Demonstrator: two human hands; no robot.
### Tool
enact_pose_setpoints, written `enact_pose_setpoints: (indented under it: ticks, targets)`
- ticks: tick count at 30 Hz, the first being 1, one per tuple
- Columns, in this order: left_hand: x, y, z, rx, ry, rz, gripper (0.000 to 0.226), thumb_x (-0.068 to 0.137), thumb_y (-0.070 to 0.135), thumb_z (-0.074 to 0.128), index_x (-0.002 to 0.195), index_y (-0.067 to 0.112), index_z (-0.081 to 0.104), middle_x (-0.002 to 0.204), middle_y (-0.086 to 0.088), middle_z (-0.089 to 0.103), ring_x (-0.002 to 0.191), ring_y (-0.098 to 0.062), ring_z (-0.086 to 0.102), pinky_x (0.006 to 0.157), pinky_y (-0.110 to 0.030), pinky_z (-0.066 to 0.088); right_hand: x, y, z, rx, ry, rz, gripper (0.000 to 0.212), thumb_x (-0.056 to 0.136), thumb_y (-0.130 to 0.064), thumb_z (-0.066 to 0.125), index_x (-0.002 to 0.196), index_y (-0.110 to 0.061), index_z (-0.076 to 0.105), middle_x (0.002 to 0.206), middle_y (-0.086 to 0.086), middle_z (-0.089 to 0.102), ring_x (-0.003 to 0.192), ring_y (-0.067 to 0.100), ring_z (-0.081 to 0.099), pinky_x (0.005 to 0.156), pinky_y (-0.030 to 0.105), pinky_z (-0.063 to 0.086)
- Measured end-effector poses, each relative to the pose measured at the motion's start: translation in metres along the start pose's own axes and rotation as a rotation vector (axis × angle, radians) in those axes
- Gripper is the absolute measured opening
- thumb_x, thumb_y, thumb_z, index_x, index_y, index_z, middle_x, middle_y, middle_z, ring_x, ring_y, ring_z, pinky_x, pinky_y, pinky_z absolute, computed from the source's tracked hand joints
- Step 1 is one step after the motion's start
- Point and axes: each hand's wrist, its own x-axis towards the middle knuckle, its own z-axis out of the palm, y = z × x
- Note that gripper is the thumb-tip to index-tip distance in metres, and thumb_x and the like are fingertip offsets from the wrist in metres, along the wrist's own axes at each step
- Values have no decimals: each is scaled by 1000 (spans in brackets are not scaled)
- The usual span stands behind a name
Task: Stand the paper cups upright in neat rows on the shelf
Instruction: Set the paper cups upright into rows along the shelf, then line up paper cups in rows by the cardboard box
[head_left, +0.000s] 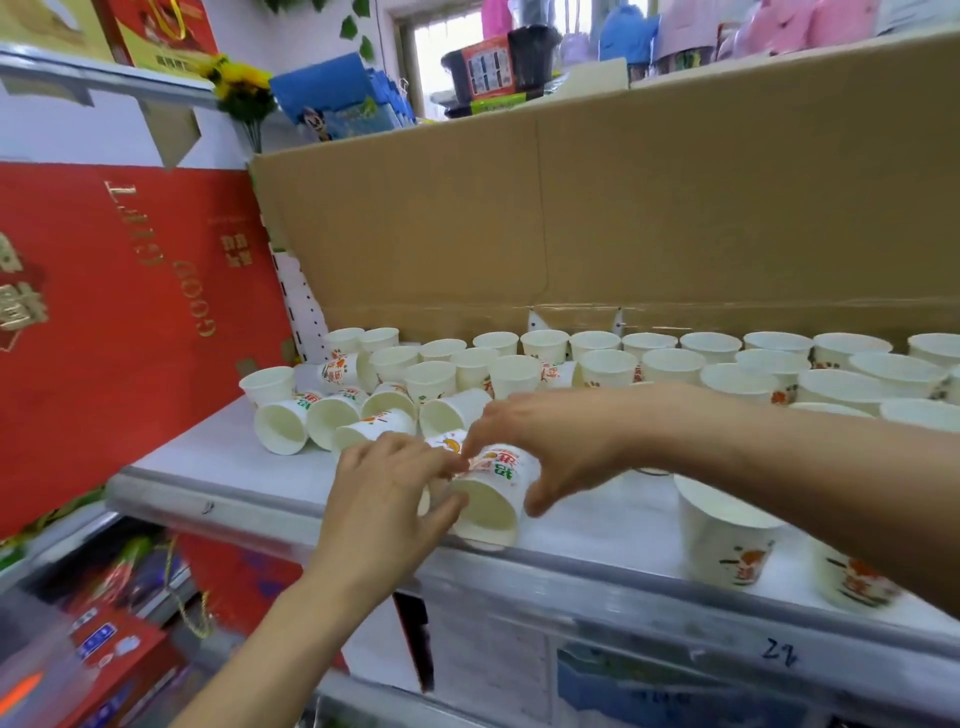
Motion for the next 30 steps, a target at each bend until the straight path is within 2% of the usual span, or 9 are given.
enact_pose_setpoints:
  ticks: [2, 4, 7, 11, 15, 18, 22, 27, 30]
  targets:
    - [7, -2, 3, -10, 38, 3, 28, 78, 46, 49, 89, 35, 72, 75, 18, 67, 88, -13, 60, 78, -32, 32, 1, -4, 7, 11, 16, 28, 73, 76, -29, 78, 138, -31, 40, 131, -5, 50, 116, 16, 48, 97, 38, 44]
    - [18, 1, 1, -25, 64, 3, 22, 80, 40, 54, 85, 32, 74, 72, 13, 68, 83, -16, 60, 78, -31, 30, -2, -7, 12, 24, 81, 63, 81, 75, -31, 79, 141, -29, 32, 134, -5, 46, 117, 15, 43, 97, 35, 42]
    - [37, 12, -11, -132, 84, -2, 12, 82, 31, 63, 87, 28, 74, 74, 10, 71, 79, -15, 63, 81, -31, 34, -9, -11, 14, 7, 258, 76, 92, 70, -35, 80, 143, -28, 24, 133, -4, 43, 113, 15, 37, 97, 38, 40]
    - [44, 22, -19, -379, 31, -95, 13, 81, 29, 68, 94, 27, 65, 74, 14, 69, 81, -4, 65, 89, -43, 46, -22, -14, 15, 45, 374, 139, 100, 69, -37, 77, 147, -29, 16, 139, -1, 42, 116, 17, 38, 99, 38, 40]
    - [38, 20, -26, -545, 10, -154, 17, 84, 30, 70, 100, 27, 65, 91, 17, 69, 92, 3, 61, 93, -35, 47, -34, -15, 16, 27, 326, 308, 80, 71, -40, 73, 140, -22, 36, 125, 3, 50, 115, 20, 45, 95, 38, 43]
    - [33, -6, -30, -425, 38, -243, 37, 86, 47, 63, 116, 26, 61, 117, 11, 60, 113, -10, 52, 99, -40, 43, -44, -8, 16, 116, 224, 413, 73, 72, -39, 74, 133, -21, 40, 121, 2, 50, 108, 19, 48, 92, 36, 45]
    - [17, -24, -23, -179, -176, -303, 70, 79, 65, 57, 133, 20, 46, 135, -1, 48, 126, -22, 39, 99, -39, 37, -52, -4, 18, 148, 73, 459, 81, 74, -45, 75, 139, -29, 31, 137, -3, 43, 117, 16, 43, 98, 34, 41]
    - [13, -24, -10, 32, -229, -267, 81, 76, 73, 52, 135, 18, 39, 130, -5, 54, 119, -26, 46, 89, -37, 40, -55, -7, 16, 83, 51, 486, 87, 76, -66, 64, 146, -30, 27, 146, -6, 37, 129, 15, 37, 102, 32, 34]
    - [13, -23, -4, 53, -253, -273, 69, 77, 70, 54, 123, 20, 43, 113, -2, 60, 106, -25, 53, 73, -35, 42, -56, -8, 12, 72, 61, 490, 74, 82, -61, 61, 143, -29, 34, 143, -5, 42, 126, 16, 41, 99, 32, 37]
